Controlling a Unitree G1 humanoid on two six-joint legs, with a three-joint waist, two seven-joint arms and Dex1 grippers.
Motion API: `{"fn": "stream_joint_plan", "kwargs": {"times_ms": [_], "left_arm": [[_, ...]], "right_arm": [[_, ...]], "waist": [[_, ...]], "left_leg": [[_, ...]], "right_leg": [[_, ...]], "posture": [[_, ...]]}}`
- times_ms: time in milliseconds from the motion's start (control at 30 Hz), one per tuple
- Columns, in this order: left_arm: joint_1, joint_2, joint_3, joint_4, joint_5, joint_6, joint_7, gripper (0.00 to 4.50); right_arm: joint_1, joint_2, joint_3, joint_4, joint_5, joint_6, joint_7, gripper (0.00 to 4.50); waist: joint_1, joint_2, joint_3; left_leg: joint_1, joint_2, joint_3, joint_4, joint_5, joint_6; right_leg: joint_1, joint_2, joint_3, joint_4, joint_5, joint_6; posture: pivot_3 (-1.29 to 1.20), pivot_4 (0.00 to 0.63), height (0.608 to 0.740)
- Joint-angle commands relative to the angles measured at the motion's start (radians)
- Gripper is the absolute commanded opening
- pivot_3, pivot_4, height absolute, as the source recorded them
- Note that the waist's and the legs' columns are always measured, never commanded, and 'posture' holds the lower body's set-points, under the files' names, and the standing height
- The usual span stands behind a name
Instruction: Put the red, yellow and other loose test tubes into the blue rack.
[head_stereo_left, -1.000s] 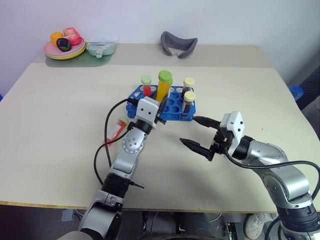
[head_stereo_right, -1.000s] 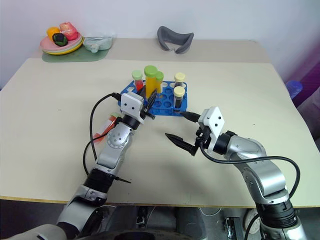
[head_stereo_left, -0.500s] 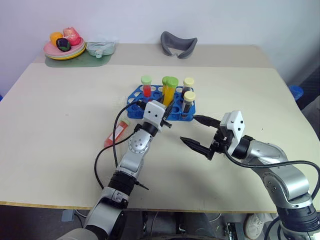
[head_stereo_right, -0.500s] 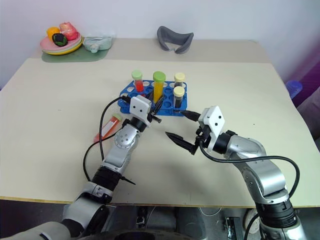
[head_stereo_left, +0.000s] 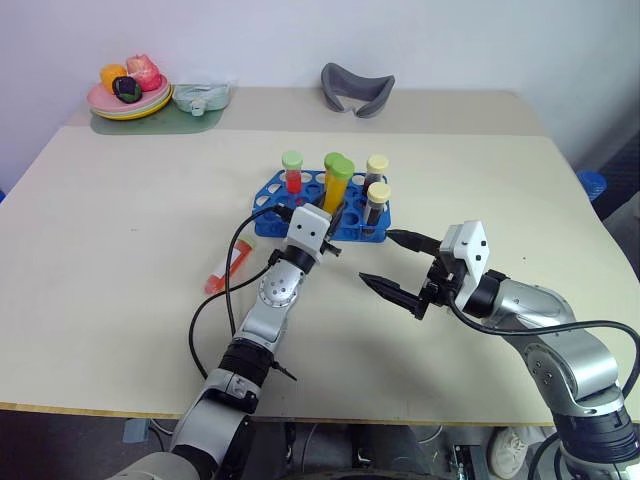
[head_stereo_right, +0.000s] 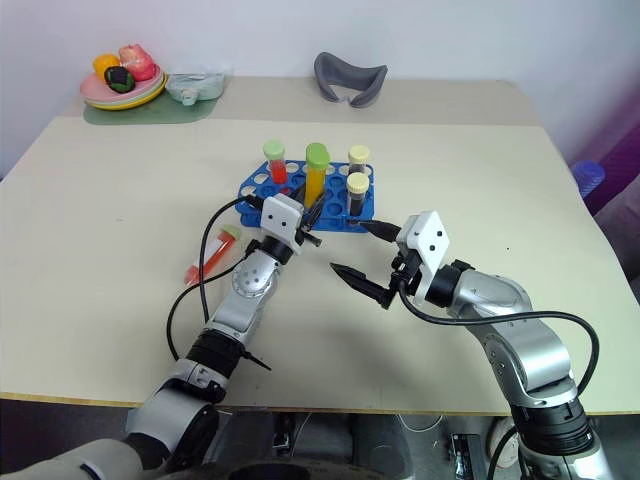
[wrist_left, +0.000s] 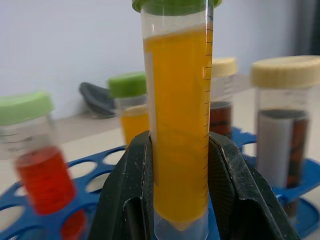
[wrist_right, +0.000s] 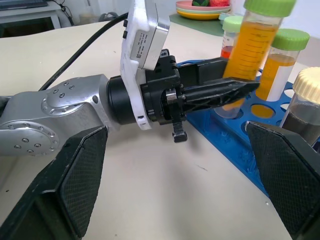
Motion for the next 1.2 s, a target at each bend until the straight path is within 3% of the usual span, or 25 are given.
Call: {"fn": "stream_joint_plan", "kwargs": {"times_ms": [33,1200], "left_arm": [[-0.018,-0.006,0.005,-0.007,0.012,-0.021,0.010,0.89],[-0.018,-0.031,0.015,0.027,-0.002,-0.026,-0.014,0.89]], "right_arm": [[-0.010,0.009,-0.014,-0.039,0.009,-0.013,-0.005,4.50],[-0.007,0.012,-0.012,-0.038,0.008,-0.014,-0.001,4.50]], "waist": [[0.000,0.000,0.000],[-0.001,0.000,0.000]], "left_leg": [[0.000,0.000,0.000,0.000,0.000,0.000],[0.000,0.000,0.000,0.000,0.000,0.000]], "right_leg": [[0.000,0.000,0.000,0.000,0.000,0.000],[0.000,0.000,0.000,0.000,0.000,0.000]], "posture": [[0.00,0.150,0.735],[0.00,0.150,0.735]]}}
